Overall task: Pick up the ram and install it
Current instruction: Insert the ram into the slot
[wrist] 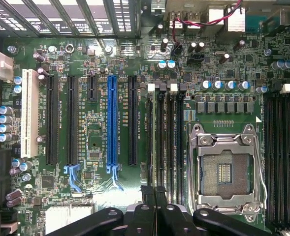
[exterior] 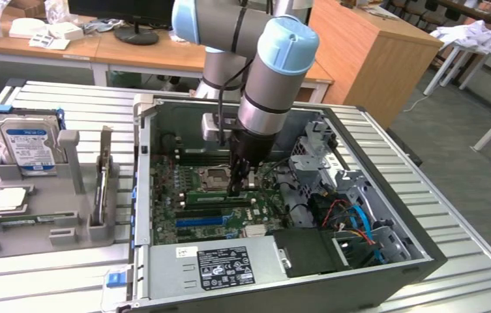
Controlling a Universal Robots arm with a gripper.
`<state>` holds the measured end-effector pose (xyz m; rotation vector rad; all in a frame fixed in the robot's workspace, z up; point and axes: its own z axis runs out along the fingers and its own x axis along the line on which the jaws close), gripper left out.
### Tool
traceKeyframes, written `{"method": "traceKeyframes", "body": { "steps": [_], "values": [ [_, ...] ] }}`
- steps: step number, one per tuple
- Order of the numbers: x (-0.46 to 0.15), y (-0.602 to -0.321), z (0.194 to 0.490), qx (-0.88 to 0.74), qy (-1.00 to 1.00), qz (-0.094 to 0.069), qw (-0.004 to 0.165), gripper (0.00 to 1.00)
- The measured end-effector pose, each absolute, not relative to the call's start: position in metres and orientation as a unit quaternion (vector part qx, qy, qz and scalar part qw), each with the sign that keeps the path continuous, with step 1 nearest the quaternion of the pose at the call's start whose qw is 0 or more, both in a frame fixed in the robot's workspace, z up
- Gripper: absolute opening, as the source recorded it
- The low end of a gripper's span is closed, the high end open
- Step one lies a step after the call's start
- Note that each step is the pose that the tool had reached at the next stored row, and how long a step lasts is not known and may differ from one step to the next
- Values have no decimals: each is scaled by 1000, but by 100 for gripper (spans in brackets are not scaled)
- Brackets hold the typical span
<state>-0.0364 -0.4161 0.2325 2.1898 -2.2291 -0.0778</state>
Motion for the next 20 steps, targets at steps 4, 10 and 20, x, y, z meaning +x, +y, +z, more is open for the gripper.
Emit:
{"method": "traceKeyframes", "body": {
  "steps": [4, 10, 20],
  "values": [
    [-36, -416, 232, 701, -713, -25, 8, 11],
    [-36, -416, 233, 707, -706, -25, 8, 11],
    [-36, -416, 232, 704, -709, -25, 8, 11]
  ]
}}
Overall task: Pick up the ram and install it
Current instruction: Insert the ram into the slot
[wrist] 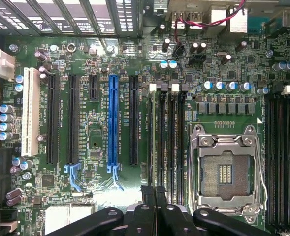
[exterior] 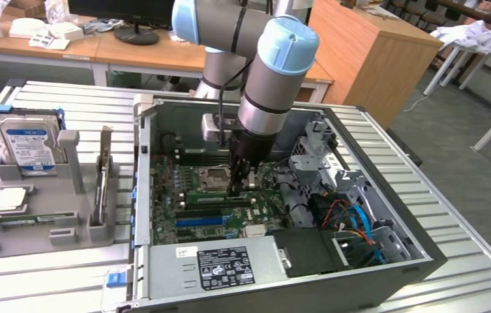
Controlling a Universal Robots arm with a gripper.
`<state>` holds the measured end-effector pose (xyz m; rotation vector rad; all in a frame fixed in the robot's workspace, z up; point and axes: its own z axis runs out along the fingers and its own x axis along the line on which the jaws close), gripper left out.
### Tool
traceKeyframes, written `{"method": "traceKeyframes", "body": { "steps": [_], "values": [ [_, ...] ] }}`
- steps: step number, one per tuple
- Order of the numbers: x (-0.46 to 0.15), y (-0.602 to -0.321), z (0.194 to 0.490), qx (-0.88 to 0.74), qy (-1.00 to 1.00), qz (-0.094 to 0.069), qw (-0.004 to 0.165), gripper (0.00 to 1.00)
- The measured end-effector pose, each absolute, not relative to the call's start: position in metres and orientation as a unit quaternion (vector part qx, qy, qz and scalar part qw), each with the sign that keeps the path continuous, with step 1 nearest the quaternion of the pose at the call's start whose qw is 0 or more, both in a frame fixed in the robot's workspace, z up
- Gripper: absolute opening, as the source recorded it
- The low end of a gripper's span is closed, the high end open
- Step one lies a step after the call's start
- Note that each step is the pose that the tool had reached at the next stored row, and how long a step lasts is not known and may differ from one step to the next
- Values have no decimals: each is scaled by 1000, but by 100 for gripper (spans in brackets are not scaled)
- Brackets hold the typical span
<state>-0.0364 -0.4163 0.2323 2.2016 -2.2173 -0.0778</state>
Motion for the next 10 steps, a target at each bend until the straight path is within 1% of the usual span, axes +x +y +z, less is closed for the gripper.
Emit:
{"method": "traceKeyframes", "body": {
  "steps": [10],
  "values": [
    [-36, -416, 232, 704, -710, -25, 8, 11]
  ]
}}
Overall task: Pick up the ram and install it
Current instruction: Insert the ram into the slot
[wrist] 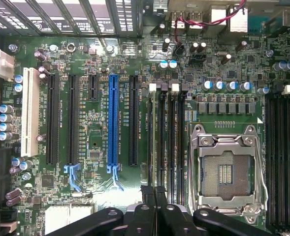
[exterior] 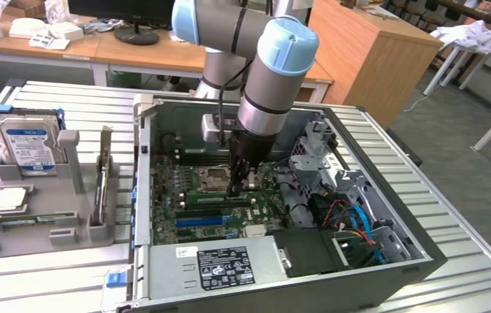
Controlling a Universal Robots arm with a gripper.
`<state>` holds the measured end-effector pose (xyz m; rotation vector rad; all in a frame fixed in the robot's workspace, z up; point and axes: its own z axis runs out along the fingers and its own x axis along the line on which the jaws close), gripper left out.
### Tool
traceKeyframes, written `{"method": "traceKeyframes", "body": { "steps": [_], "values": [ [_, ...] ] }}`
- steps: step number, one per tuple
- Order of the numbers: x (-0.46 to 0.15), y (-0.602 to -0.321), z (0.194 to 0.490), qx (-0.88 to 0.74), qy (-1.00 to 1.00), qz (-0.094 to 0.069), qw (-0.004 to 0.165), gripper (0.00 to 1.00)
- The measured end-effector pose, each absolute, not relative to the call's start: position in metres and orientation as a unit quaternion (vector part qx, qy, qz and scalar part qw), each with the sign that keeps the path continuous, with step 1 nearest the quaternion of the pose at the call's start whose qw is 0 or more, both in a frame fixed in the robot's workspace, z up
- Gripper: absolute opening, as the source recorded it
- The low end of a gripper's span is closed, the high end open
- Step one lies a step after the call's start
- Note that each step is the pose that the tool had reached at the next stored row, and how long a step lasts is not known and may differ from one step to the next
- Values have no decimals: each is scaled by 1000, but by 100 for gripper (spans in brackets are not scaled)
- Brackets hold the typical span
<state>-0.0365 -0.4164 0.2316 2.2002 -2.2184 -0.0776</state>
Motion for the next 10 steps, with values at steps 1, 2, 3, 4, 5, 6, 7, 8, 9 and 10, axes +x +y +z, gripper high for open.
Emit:
{"method": "traceKeyframes", "body": {
  "steps": [1, 2, 3, 4, 5, 6, 7, 8, 9, 10],
  "values": [
    [-36, -416, 231, 704, -710, -25, 8, 11],
    [-36, -416, 231, 704, -710, -25, 8, 11],
    [-36, -416, 231, 704, -710, -25, 8, 11],
    [-36, -416, 231, 704, -710, -25, 8, 11],
    [-36, -416, 231, 704, -710, -25, 8, 11],
    [-36, -416, 230, 704, -710, -25, 8, 11],
    [-36, -416, 230, 704, -710, -25, 8, 11],
    [-37, -416, 230, 704, -710, -25, 8, 11],
    [-37, -416, 229, 704, -710, -25, 8, 11],
    [-37, -416, 229, 704, -710, -25, 8, 11]
  ]
}}
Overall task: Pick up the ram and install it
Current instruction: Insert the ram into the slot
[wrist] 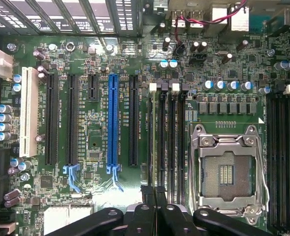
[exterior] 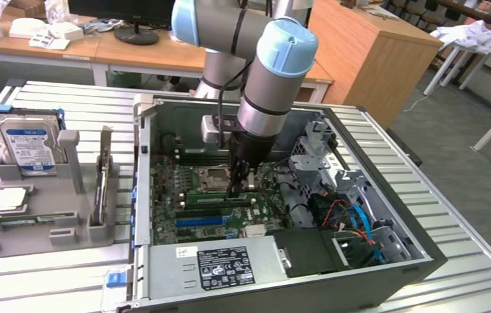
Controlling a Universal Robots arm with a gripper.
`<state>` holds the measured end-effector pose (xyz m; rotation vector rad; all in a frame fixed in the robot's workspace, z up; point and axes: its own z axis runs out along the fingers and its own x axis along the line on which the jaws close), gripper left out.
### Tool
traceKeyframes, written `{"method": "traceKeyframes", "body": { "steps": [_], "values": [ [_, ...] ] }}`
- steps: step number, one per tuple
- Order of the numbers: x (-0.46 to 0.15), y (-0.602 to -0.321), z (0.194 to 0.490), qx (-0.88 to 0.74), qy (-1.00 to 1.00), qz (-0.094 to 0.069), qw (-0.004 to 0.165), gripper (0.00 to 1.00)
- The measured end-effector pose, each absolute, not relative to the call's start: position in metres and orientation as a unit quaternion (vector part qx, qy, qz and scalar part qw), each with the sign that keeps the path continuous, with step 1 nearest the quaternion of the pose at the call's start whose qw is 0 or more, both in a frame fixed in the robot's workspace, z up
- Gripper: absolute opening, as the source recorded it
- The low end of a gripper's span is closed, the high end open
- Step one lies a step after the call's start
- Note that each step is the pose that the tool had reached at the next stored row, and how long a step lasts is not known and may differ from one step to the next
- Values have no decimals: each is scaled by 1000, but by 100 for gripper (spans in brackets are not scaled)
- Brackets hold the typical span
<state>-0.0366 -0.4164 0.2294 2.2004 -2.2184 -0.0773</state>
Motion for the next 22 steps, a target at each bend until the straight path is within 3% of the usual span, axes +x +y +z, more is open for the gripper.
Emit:
{"method": "traceKeyframes", "body": {
  "steps": [18, 22],
  "values": [
    [-37, -416, 227, 704, -710, -25, 8, 11],
    [-37, -416, 227, 704, -710, -25, 8, 18]
  ]
}}
